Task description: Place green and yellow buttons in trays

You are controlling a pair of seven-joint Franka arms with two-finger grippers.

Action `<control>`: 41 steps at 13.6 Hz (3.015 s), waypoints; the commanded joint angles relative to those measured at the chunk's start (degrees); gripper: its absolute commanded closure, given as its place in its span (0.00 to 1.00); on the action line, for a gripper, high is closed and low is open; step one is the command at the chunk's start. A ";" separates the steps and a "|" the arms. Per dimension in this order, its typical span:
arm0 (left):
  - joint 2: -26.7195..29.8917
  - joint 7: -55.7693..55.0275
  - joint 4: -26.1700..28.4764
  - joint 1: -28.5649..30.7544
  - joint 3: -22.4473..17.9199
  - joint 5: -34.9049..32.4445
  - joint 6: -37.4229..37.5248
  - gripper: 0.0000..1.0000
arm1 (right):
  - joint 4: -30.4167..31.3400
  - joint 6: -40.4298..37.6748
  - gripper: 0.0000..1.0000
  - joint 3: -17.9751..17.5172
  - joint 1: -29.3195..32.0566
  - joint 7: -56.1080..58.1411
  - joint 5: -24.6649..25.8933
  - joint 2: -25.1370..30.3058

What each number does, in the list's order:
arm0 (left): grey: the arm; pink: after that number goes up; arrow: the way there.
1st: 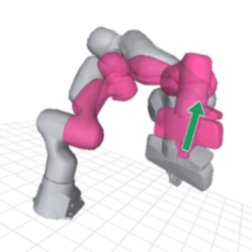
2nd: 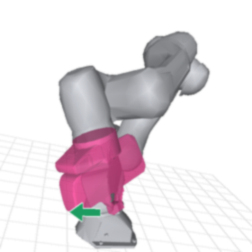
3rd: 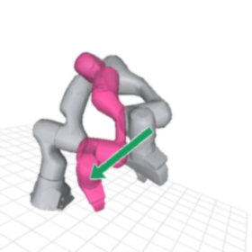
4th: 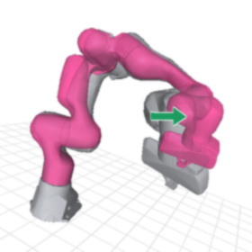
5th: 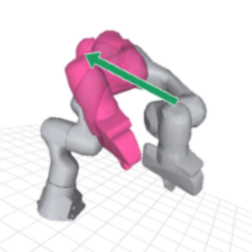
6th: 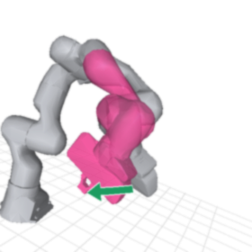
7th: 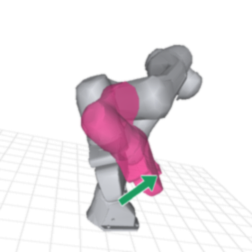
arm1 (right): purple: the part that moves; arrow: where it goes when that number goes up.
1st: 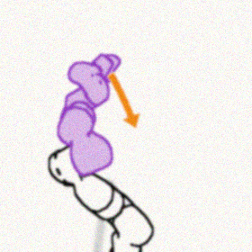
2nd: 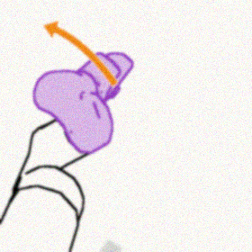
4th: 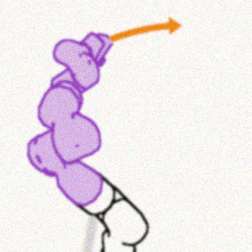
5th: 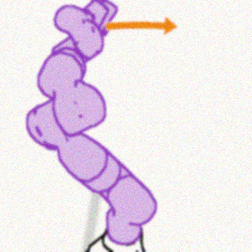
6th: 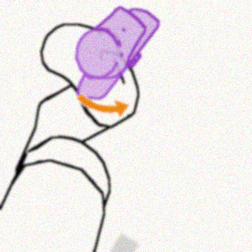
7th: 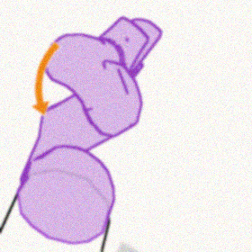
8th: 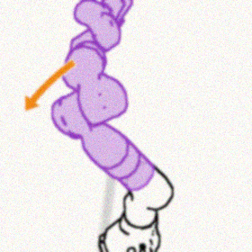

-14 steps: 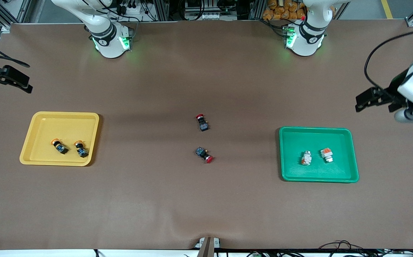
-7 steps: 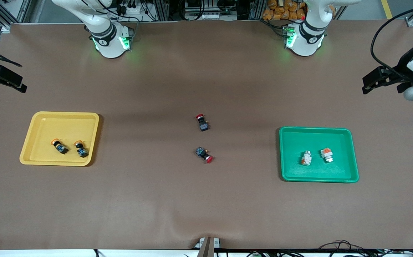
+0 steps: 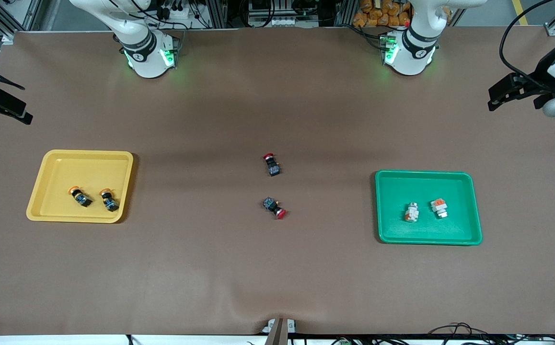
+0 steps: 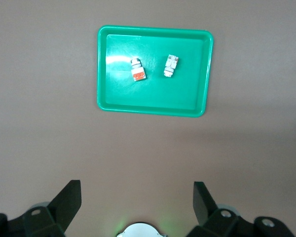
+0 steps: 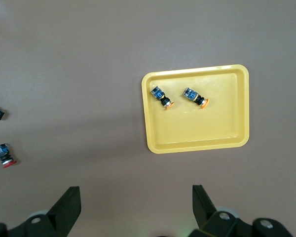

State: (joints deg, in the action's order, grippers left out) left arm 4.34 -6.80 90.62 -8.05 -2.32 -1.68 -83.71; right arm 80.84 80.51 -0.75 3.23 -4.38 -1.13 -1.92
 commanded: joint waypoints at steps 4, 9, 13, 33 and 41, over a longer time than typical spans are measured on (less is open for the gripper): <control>2.60 0.74 2.46 -0.65 -0.67 0.97 -0.23 0.00 | 0.02 0.00 0.00 0.39 -0.68 0.34 0.95 0.95; 6.19 0.65 9.29 -0.73 -0.15 0.97 -5.48 0.00 | 0.10 -0.09 0.00 1.89 -0.50 0.51 0.61 0.87; 6.64 -0.58 8.79 -0.21 2.40 2.11 -5.41 0.00 | 0.19 0.00 0.00 2.59 -1.38 0.51 1.04 0.95; 3.65 -1.19 3.51 1.64 2.14 2.29 -4.27 0.00 | 0.28 -0.18 0.00 2.15 -0.85 0.43 0.08 0.95; 3.48 2.83 3.60 0.76 2.14 2.12 -3.57 0.00 | 0.28 -0.09 0.00 2.15 -0.94 0.43 0.08 0.95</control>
State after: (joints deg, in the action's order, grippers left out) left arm 8.46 -5.95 95.66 -6.94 -0.05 0.44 -88.46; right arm 80.78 80.53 1.30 2.53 -4.15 -0.80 -1.90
